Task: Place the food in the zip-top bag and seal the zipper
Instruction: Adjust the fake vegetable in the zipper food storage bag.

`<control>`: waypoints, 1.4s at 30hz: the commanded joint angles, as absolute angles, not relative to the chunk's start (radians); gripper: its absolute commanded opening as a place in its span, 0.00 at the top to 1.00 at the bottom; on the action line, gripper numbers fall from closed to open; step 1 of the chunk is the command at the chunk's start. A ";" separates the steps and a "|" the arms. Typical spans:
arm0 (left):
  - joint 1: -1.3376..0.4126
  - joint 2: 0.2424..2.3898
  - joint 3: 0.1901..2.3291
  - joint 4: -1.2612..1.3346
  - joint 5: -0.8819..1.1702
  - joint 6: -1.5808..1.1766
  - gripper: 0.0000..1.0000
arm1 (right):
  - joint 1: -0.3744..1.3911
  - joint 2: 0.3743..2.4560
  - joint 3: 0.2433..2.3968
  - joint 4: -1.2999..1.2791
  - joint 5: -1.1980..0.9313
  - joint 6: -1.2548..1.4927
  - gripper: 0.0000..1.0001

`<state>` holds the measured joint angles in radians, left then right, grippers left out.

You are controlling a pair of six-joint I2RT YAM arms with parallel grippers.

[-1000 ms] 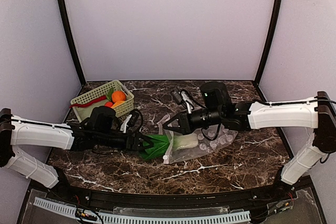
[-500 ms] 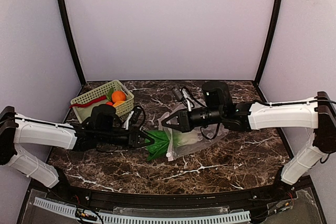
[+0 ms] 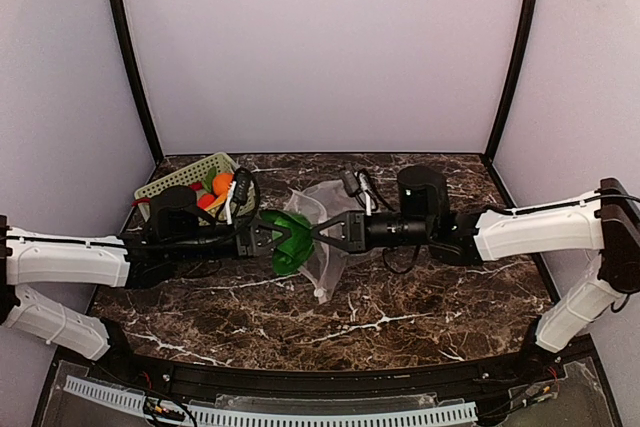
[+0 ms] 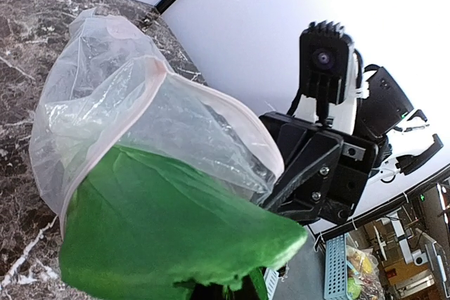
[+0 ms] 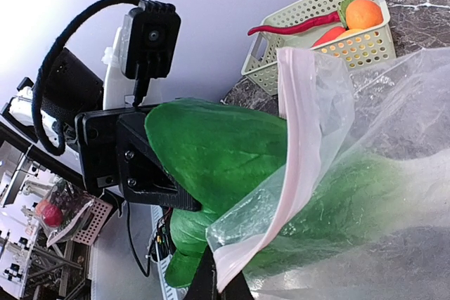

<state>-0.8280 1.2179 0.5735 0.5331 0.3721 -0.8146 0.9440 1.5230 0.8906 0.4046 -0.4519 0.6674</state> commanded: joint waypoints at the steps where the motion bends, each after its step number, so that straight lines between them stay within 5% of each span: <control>1: -0.831 1.198 0.598 0.596 0.350 -0.779 0.99 | 0.940 1.488 0.855 0.580 -0.429 0.755 1.00; 33: -0.894 1.404 0.756 0.570 0.271 -0.552 0.99 | 0.983 1.518 0.972 0.612 -0.589 0.737 1.00; 39: -0.893 1.371 0.797 0.363 0.232 -0.527 0.77 | 0.983 1.512 0.957 0.538 -0.502 0.717 1.00; 42: -0.894 1.302 0.804 0.258 0.203 -0.518 0.58 | 0.983 1.507 0.958 0.450 -0.412 0.710 1.00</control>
